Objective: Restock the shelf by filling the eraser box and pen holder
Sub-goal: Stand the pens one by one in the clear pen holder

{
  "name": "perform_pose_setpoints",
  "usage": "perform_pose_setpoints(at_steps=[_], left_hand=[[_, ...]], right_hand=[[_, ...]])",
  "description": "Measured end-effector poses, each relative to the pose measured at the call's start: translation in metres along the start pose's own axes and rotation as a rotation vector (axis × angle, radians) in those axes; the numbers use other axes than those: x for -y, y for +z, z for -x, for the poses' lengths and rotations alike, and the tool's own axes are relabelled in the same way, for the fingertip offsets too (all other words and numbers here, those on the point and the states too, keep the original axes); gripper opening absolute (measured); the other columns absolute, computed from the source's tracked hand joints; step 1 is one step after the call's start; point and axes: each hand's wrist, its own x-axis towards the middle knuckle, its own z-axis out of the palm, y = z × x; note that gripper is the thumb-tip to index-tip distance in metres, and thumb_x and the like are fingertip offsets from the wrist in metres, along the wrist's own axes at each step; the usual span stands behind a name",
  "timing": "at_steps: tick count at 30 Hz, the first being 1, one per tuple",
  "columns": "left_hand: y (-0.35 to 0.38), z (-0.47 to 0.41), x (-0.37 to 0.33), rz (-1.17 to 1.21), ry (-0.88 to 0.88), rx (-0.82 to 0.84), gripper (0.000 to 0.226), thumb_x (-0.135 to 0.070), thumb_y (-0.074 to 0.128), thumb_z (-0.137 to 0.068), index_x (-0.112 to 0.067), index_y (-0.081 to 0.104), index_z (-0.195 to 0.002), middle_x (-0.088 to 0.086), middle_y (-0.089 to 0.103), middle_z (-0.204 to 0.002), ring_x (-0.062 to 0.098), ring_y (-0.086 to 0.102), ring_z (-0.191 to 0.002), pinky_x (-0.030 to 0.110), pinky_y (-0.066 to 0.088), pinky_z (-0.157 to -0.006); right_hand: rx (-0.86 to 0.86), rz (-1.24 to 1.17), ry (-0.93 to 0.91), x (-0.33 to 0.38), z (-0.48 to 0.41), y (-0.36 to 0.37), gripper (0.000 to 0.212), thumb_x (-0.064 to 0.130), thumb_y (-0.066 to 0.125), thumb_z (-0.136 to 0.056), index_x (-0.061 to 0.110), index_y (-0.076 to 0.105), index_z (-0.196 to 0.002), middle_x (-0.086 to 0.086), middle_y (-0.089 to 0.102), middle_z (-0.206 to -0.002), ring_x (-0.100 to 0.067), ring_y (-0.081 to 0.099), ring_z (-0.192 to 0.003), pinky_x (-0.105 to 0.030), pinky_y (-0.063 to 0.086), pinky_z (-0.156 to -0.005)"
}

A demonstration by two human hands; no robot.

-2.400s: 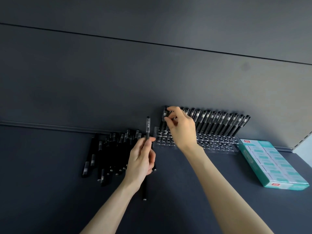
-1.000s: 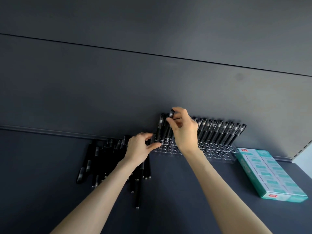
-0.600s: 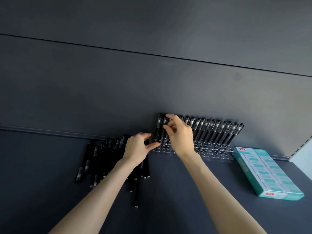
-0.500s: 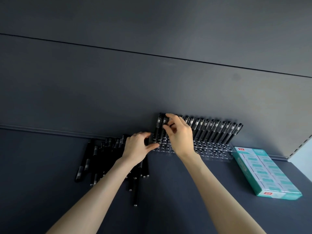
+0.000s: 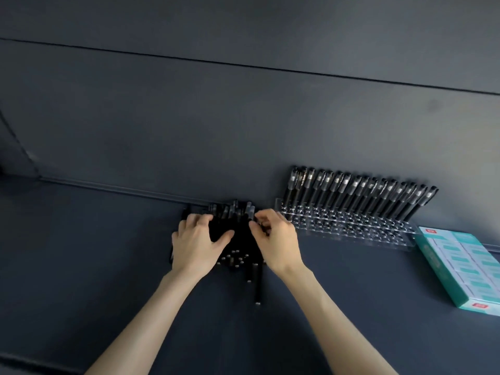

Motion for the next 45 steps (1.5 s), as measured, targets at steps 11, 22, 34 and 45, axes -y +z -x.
perform_pose_setpoints(at_steps=[11,22,34,45], left_hand=[[-0.003,-0.031,0.026,0.054,0.104,0.205,0.065,-0.05,0.063,-0.084,-0.005,0.049,-0.129,0.01,0.049,-0.124,0.027,0.052,-0.114,0.033,0.043,-0.094],[0.009,-0.053,0.021,0.007,0.108,0.246,0.054,-0.057,0.046,-0.09,-0.012,0.056,-0.119,0.007,0.057,-0.121,0.028,0.049,-0.117,0.039,0.033,-0.096],[0.014,-0.07,0.011,-0.075,0.088,0.282,0.047,-0.056,0.053,-0.083,-0.015,0.063,-0.103,0.004,0.059,-0.116,0.027,0.046,-0.115,0.039,0.028,-0.092],[0.012,-0.065,0.013,0.043,0.142,0.314,0.03,-0.04,0.045,-0.094,-0.016,0.056,-0.081,0.002,0.065,-0.092,0.026,0.051,-0.105,0.037,0.025,-0.086]], right_hand=[[-0.065,0.259,0.305,0.021,-0.009,0.047,0.042,0.039,0.057,-0.09,0.016,0.051,-0.123,-0.002,0.057,-0.116,-0.025,0.042,-0.114,-0.033,0.028,-0.094],[-0.179,-0.04,0.329,0.012,-0.005,0.05,0.015,0.031,0.063,-0.088,0.018,0.062,-0.095,0.004,0.06,-0.072,-0.021,0.05,-0.093,-0.034,0.043,-0.082],[-0.251,-0.151,0.322,-0.001,-0.007,0.054,0.004,0.029,0.058,-0.091,0.029,0.059,-0.087,0.001,0.065,-0.072,-0.029,0.058,-0.091,-0.041,0.05,-0.08],[-0.252,-0.134,0.306,-0.005,-0.009,0.054,0.009,0.03,0.058,-0.09,0.022,0.063,-0.093,0.001,0.065,-0.071,-0.03,0.058,-0.089,-0.041,0.05,-0.077]])
